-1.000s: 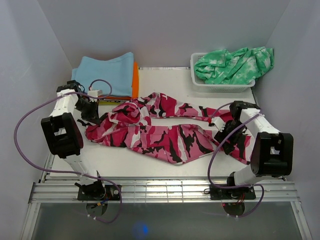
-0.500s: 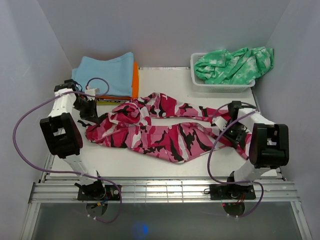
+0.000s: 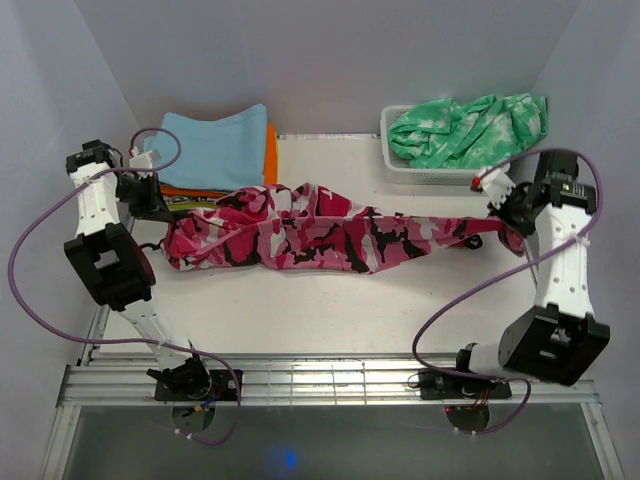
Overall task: Fold and stack the trousers
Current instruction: Flatten the trousers out
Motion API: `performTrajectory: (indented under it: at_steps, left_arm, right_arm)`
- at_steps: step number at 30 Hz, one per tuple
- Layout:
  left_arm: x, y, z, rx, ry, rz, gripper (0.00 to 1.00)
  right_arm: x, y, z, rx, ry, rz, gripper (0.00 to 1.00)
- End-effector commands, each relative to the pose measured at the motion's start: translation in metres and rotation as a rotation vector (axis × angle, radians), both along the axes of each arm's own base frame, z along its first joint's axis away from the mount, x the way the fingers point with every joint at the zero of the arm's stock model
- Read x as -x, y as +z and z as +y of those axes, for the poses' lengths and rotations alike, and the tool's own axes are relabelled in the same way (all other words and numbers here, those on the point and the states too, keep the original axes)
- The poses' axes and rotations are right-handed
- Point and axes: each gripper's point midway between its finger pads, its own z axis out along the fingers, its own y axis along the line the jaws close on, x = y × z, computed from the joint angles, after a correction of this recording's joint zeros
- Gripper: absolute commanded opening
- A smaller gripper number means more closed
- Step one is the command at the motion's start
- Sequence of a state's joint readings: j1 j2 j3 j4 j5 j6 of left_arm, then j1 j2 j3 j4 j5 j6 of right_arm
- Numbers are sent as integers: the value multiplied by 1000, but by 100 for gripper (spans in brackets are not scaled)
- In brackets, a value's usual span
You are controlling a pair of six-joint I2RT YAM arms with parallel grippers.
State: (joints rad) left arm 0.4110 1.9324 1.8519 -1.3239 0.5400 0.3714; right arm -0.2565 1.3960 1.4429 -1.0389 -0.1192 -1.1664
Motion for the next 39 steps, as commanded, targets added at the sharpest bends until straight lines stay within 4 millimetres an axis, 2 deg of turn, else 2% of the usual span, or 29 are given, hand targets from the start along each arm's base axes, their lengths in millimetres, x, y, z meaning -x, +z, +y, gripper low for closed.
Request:
performTrajectory:
  at_steps: [1, 2, 3, 5, 6, 9, 13, 15, 16, 18, 19, 20, 21, 22, 23, 24, 25, 26, 27, 28, 29, 30, 32, 33, 35, 36, 37, 38, 39]
  left_arm:
    - [48, 2, 23, -13, 38, 38, 0]
    - [54, -2, 29, -30, 46, 36, 0]
    - [69, -15, 38, -28, 62, 70, 0]
    - [82, -27, 51, -57, 74, 98, 0]
    - [95, -39, 55, -48, 87, 135, 0]
    - [105, -56, 64, -79, 78, 161, 0]
    - [105, -72, 71, -108, 86, 174, 0]
    - [106, -78, 74, -118, 87, 201, 0]
    - [107, -81, 74, -114, 82, 212, 0]
    - [109, -78, 71, -110, 35, 187, 17]
    - [107, -68, 70, -124, 21, 147, 27]
    - [104, -60, 67, -121, 4, 109, 37]
    - [99, -51, 61, -107, -32, 48, 53]
    - [94, -42, 60, -106, -35, 9, 59]
    - [91, -29, 55, -99, -42, -34, 65]
    - [81, -15, 54, -101, -55, -83, 79]
    - [73, -7, 47, -83, -69, -114, 82]
    - [68, -1, 43, -82, -81, -131, 82]
    - [57, 7, 33, -90, -118, -159, 83]
    - [51, 8, 26, -92, -128, -166, 84]
    - [43, 7, 26, -135, -137, -175, 84]
    - [34, 6, 11, -148, -178, -178, 84]
    - [23, 2, 3, -170, -185, -172, 84]
    - [18, -5, -11, -156, -216, -157, 84]
    - [14, -16, -20, -157, -218, -113, 85]
    - [12, -22, -27, -146, -228, -98, 85]
    - [11, -32, -30, -127, -227, -71, 84]
    - [11, -37, -33, -111, -216, -52, 85]
    - [12, -43, -35, -108, -217, -33, 85]
  right_arm:
    - [84, -44, -17, 138, 248, 205, 8]
    - [108, -79, -18, 137, 269, 280, 8]
    - [124, -84, -29, 166, 247, 280, 8]
    - [143, -103, -39, 211, 295, 322, 8]
    - [155, -120, -40, 206, 288, 348, 8]
    - [161, -138, -44, 224, 288, 380, 8]
    - [142, -150, -61, 270, 225, 360, 9]
    - [137, -154, -60, 217, 175, 398, 24]
    - [124, -136, -58, 177, 163, 372, 58]
    - [105, -123, -48, 81, 146, 361, 90]
    - [87, -96, -43, 26, 106, 308, 98]
    - [78, -87, -39, -9, 98, 298, 98]
    - [66, -83, -32, -51, 105, 308, 98]
    - [55, -74, -23, -108, 74, 284, 98]
    - [38, -53, -21, -109, 72, 240, 98]
    - [25, -54, -8, -125, 95, 252, 98]
    - [16, -50, -2, -131, 93, 242, 98]
    - [4, -43, 5, -136, 62, 221, 98]
    - [-14, -47, 21, -127, 97, 209, 98]
    - [-25, -48, 26, -111, 90, 194, 98]
    - [-34, -50, 34, -113, 64, 185, 98]
    - [-53, -56, 50, -96, 98, 169, 98]
    - [-67, -65, 59, -65, 101, 178, 98]
    - [-77, -76, 69, -59, 117, 197, 97]
    - [-93, -89, 68, -4, 115, 192, 98]
    - [-99, -106, 68, 17, 118, 224, 98]
    - [-107, -112, 64, 71, 112, 218, 98]
    - [-111, -120, 68, 96, 128, 227, 98]
    - [-114, -135, 68, 117, 131, 250, 98]
